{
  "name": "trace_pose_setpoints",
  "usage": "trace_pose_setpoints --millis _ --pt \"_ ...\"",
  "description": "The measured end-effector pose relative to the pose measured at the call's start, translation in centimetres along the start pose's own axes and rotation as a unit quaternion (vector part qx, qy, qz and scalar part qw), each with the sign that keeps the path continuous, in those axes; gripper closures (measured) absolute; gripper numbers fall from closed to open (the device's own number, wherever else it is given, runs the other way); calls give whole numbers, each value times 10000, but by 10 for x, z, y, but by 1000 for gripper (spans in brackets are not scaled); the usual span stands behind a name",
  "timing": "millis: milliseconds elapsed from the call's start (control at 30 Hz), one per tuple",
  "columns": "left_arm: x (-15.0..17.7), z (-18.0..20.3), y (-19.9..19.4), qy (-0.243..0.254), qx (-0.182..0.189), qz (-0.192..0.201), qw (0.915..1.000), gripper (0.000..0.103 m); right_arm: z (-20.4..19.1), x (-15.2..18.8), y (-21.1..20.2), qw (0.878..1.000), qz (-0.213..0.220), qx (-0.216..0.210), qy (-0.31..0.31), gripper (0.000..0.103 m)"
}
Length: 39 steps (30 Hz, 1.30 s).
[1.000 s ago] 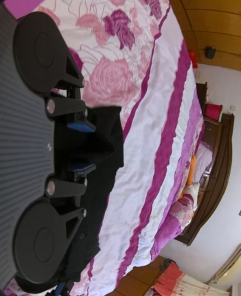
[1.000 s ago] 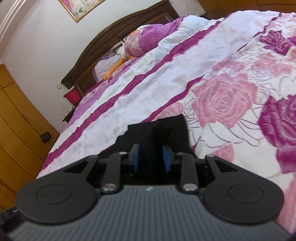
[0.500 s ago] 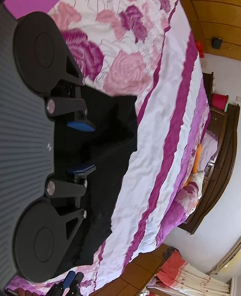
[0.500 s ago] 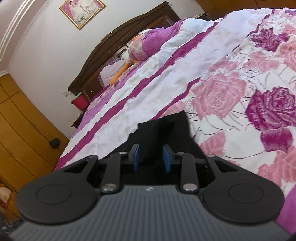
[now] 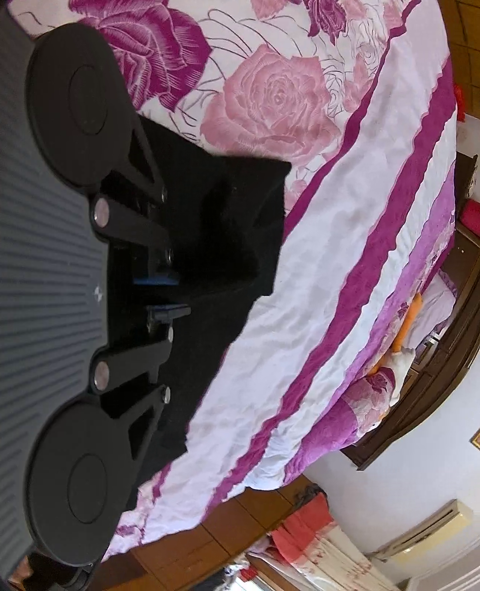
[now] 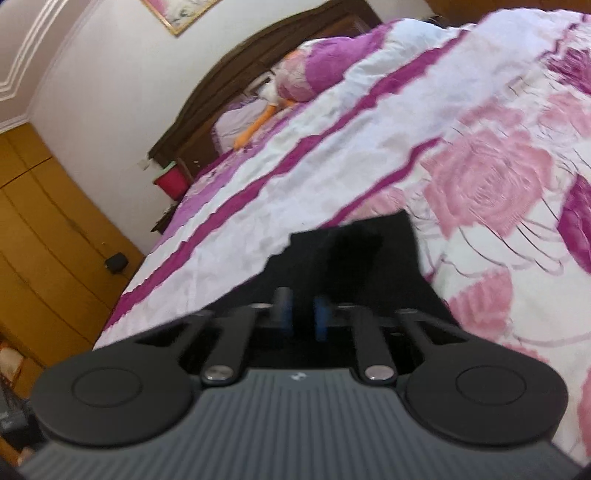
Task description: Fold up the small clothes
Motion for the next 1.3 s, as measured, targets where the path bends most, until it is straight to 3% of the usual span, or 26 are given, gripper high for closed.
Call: trace_pose_setpoints --millis 133,267,367,433,467,567,867,967,1067,1200,1300 --pt "-16 2 -2 -24 41 317 9995 93 -5 -15 -3 9995 249 -209 40 91" --pt "-41 -9 5 -535 -114 580 9968 92 -10 -32 7 9989 439 -132 69 89" --pt "-55 -14 15 -639 -220 453 9967 91 -8 -41 22 9987 483 118 142 89" --pt "-58 -16 18 -644 -315 275 9970 79 -6 -44 32 9980 433 432 140 84" --pt "-59 -16 17 -610 -370 257 9971 75 -5 -44 35 9974 415 578 138 74" --pt "-58 -15 7 -369 -438 403 9975 59 -3 -39 33 9967 474 660 42 62" --pt "-38 -1 -30 332 -517 900 9940 56 -16 -24 13 9922 552 778 -809 62" --pt "-31 10 -24 690 -463 831 9931 56 -24 -21 14 9894 463 719 -1175 62" --pt "-26 18 -2 872 -404 493 9941 56 -27 -23 23 9876 295 807 -1310 62" --pt "-21 4 36 750 -828 173 9936 56 -19 -23 46 9845 -53 1150 -1320 65" --pt "-17 -7 46 794 -745 222 9938 56 -7 -17 63 9814 -207 1182 -1497 66"
Point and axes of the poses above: each gripper's, at about its wrist camera, not at the fingertips, and y roughly the way its jaws point, z to its right, x to its underside, the point moved 4 cm from there along y, roughly the way its jaws point, and after that the axes turned 12 degrees about -z, right-handed, at the moved point
